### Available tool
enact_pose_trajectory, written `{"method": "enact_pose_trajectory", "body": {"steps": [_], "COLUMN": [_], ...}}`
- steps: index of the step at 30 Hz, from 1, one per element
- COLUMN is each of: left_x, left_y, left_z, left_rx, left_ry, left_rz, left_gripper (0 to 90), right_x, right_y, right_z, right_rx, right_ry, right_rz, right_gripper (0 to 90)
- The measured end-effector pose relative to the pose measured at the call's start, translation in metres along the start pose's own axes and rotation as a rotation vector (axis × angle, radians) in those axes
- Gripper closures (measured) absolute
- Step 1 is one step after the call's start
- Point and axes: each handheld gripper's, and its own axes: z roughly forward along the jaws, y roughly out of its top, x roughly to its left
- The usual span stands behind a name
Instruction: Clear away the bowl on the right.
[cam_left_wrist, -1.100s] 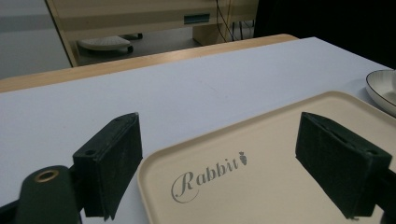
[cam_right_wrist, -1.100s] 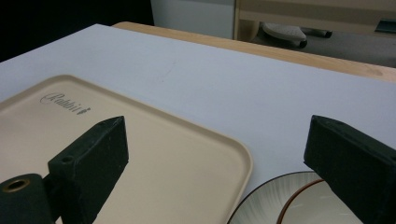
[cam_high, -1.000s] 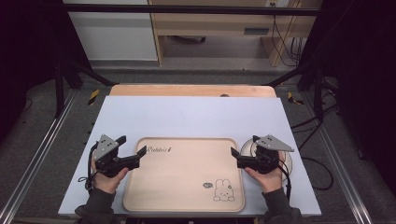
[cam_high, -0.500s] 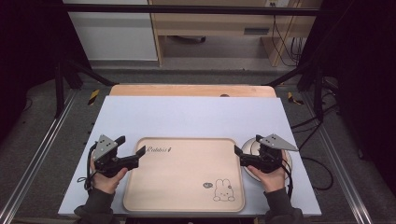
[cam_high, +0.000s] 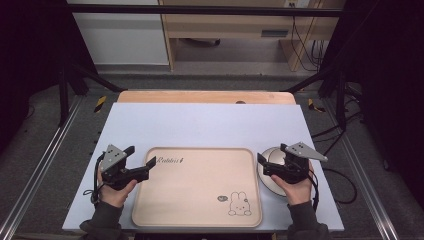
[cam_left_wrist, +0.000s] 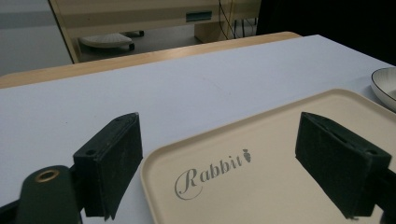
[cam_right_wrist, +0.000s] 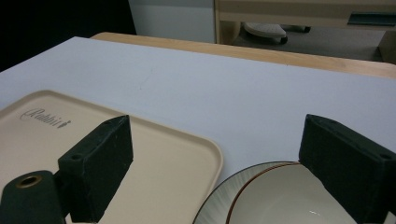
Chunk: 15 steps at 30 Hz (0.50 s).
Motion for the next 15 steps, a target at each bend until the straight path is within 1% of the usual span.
{"method": "enact_pose_trajectory", "body": {"steps": [6, 7, 11, 14, 15], "left_x": [0.000, 0.000, 0.000, 0.000, 0.000], "left_y": [0.000, 0.000, -0.001, -0.001, -0.001], "left_z": [0.000, 0.000, 0.001, 0.001, 0.001], "left_rx": [0.000, 0.001, 0.003, 0.004, 0.004], "left_ry": [0.001, 0.002, 0.002, 0.001, 0.001], "left_rz": [0.002, 0.002, 0.002, 0.002, 0.001], "left_gripper": [14.3, 14.3, 14.3, 14.3, 14.3], "right_x": [-0.005, -0.006, -0.011, -0.014, -0.016], "right_y": [0.001, 0.002, 0.002, 0.003, 0.003], "right_z": [-0.004, -0.004, -0.007, -0.009, -0.009], "right_rx": [0.001, -0.002, 0.002, 0.006, 0.008], "right_ry": [-0.014, -0.014, -0.029, -0.039, -0.042], "right_rz": [0.005, 0.013, 0.010, 0.025, 0.017], "right_gripper": [10.1, 10.3, 10.7, 11.1, 11.1]}}
